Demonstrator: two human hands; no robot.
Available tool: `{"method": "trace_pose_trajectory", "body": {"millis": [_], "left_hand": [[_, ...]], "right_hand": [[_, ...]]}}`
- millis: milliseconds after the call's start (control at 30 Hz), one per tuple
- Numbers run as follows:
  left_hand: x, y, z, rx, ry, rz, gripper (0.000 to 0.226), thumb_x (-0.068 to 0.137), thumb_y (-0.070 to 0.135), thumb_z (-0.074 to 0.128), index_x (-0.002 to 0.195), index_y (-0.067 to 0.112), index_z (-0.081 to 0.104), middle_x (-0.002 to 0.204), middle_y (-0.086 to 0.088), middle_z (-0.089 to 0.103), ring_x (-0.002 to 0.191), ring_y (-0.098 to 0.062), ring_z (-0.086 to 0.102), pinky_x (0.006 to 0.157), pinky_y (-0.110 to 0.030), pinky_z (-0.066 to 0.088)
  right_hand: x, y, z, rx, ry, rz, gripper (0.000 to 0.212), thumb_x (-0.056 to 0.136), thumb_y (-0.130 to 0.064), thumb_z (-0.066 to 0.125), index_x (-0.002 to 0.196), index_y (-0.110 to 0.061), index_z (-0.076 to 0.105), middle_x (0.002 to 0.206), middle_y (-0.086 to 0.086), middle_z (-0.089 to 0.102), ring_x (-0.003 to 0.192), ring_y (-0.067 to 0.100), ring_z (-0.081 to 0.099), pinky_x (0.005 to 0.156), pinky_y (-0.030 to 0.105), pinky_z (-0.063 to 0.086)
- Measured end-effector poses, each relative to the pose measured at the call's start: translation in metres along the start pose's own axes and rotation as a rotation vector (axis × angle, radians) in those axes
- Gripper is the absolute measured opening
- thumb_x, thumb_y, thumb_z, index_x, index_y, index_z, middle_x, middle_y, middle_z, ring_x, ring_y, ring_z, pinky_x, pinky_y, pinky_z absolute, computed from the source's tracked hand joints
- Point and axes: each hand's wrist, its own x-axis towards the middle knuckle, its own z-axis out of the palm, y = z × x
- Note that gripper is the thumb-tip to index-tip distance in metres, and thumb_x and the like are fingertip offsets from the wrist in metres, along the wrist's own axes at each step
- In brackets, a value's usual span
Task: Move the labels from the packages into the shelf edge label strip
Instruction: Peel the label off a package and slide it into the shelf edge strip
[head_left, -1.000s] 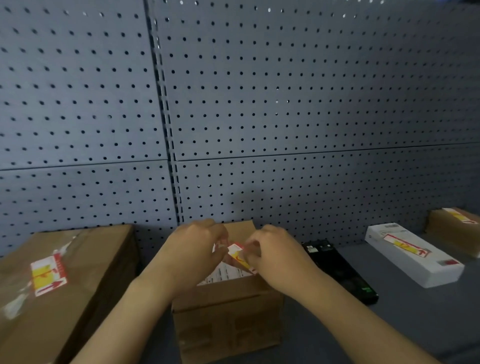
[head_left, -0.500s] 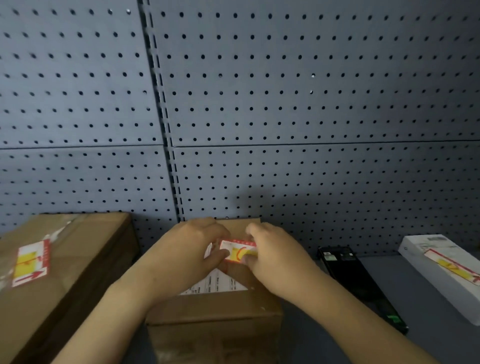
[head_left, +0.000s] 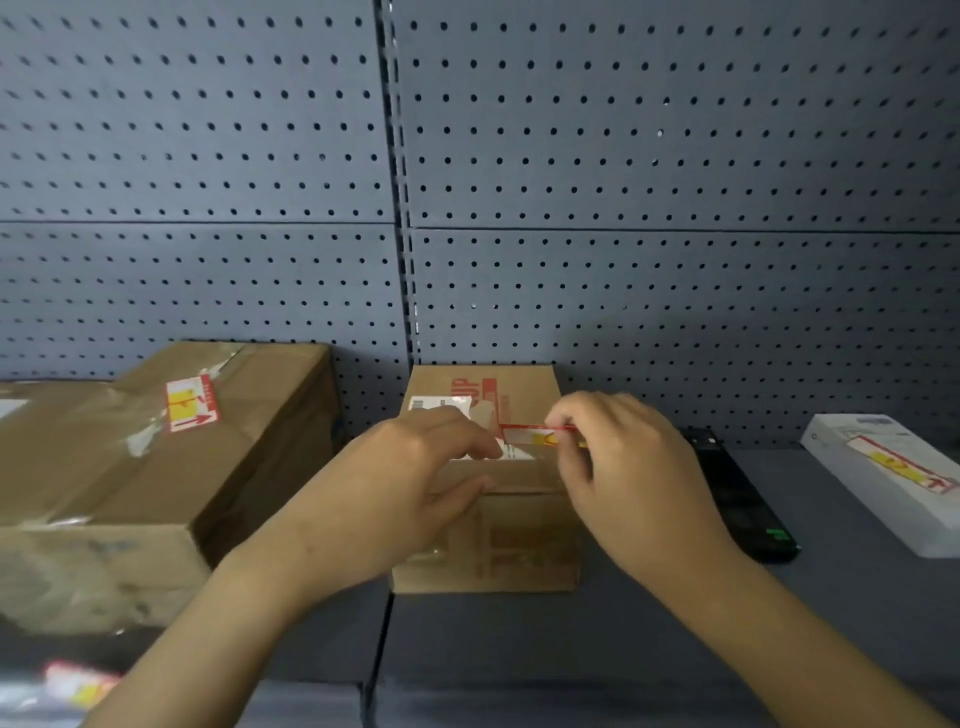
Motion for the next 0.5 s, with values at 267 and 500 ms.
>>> {"method": "trace_pose_trajectory", "body": {"millis": [267,500], "left_hand": [[-0.070,0.009,0.017,-0.010,-0.046,0.035,0.017,0.084,0.020,0.066,0.100,0.027,0.064,0.100,0.014,0.063,0.091,-0.007,0.059,0.079,-0.025,0.051],[-0.101,0.016,0.048,-0.048,-0.104,-0.027,0.010,0.087,0.021,0.059,0.093,0.028,0.063,0.093,0.015,0.061,0.086,-0.009,0.060,0.071,-0.028,0.051]], "right_hand": [[-0.066,-0.040,-0.014,-0.044,0.017,0.011,0.013,0.079,-0.004,0.066,0.081,-0.015,0.060,0.072,-0.002,0.063,0.072,0.020,0.055,0.062,0.032,0.045],[-0.108,-0.032,-0.001,0.282,-0.134,0.259,0.015,0.086,-0.014,0.062,0.088,-0.027,0.056,0.081,-0.007,0.067,0.074,0.012,0.064,0.061,0.041,0.056]]}}
